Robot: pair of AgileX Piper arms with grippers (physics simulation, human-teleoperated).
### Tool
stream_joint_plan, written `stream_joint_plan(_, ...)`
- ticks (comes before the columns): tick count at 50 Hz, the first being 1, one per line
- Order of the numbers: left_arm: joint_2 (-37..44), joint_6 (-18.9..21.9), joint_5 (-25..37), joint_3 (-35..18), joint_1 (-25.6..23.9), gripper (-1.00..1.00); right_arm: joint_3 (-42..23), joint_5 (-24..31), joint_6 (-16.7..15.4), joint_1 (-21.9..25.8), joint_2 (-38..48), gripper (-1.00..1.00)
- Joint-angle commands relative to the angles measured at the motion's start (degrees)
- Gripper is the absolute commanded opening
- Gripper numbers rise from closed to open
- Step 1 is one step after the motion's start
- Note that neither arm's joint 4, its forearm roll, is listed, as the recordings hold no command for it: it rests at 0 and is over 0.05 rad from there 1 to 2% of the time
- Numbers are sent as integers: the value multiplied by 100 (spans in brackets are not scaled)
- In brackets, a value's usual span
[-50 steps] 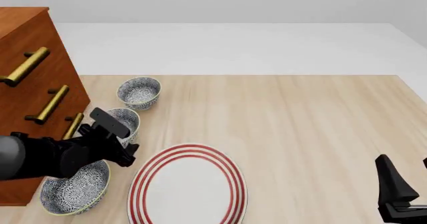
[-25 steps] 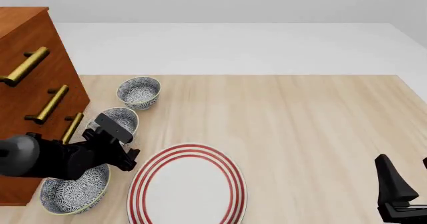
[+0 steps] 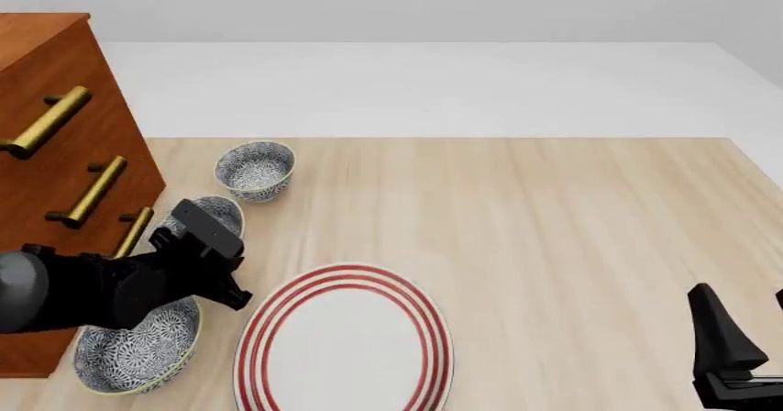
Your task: Pick up the bowl and put it in the middle on the plate.
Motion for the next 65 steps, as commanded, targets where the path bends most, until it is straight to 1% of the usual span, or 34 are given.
stream_joint_plan(1, -659, 37, 453, -53, -253, -100, -27, 29, -12, 1, -9, 100)
stream_joint_plan(2, -794, 37, 583, -75, -298, -100, -16, 11, -21, 2, -8, 100)
stream_joint_plan(4, -916, 82, 607, -46, -388, -100, 3, -4, 17, -2, 12, 100)
stream_joint_plan(6, -1004, 13, 739, -74, -465, -100, -6, 6, -1, 0, 0, 100)
stream_joint_plan(8, -1121, 63, 798, -45, -553, -100, -6, 1, -20, 3, -6, 100)
stream_joint_plan(12, -1295, -117, 999, -95, -745, -100, 2, -6, -4, 0, 2, 100)
stream_joint_plan(22, -1609, 2, 1150, 1, -957, -100, -11, 21, 15, -1, -1, 100)
stream_joint_plan(25, -1707, -81, 1279, -28, -1122, -100, -27, 28, -17, 2, -11, 100)
stream_joint_plan(28, -1789, -52, 1369, -26, -1226, -100, -10, 17, 13, -1, 1, 100)
stream_joint_plan(30, -1895, -255, 1560, -121, -1469, -100, -30, 33, -10, 1, -10, 100)
stream_joint_plan(33, -2007, -141, 1613, -105, -1474, -100, -28, 38, 3, 0, -7, 100)
stream_joint_plan(40, -2174, -99, 1770, -91, -1671, -100, 0, 2, 14, -1, 8, 100)
stream_joint_plan(46, -2260, -162, 1839, -72, -1842, -100, -6, 8, 9, -1, 5, 100)
stream_joint_plan(48, -2260, -213, 1847, -45, -1958, -100, 0, -3, 1, 0, 5, 100)
stream_joint_plan(50, -2265, -181, 1845, -10, -2038, -100, -3, -4, -10, 1, 2, 100)
stream_joint_plan(59, -2318, -271, 2035, -95, -2438, -100, 11, -23, 11, -1, 22, 100)
stream_joint_plan(65, -2257, -236, 2039, -77, -2689, -100, 11, -19, 10, -1, 16, 100)
